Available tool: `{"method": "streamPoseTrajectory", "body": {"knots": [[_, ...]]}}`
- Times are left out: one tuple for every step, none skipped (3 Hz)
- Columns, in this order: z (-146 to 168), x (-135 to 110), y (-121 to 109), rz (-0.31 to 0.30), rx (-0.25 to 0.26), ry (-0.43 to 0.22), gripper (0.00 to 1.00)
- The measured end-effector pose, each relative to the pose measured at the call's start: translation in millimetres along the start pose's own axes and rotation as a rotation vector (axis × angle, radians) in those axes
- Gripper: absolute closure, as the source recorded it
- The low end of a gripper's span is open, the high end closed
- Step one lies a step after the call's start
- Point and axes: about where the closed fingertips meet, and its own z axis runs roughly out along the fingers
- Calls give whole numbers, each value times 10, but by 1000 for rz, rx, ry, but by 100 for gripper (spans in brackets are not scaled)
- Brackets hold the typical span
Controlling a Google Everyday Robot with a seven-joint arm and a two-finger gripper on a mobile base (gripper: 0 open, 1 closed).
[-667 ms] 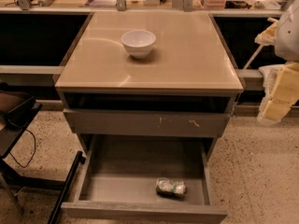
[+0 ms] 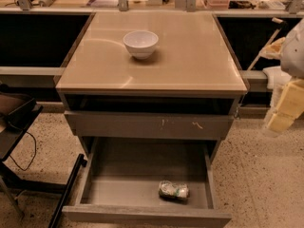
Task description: Pick 7up can from middle drawer and place on counter
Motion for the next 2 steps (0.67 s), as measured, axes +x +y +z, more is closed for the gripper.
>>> {"method": "streamPoseTrajectory", "body": {"knots": [[563,348,19,38,-50,-57,0],[991,589,30,67,-90,-87,0]]}}
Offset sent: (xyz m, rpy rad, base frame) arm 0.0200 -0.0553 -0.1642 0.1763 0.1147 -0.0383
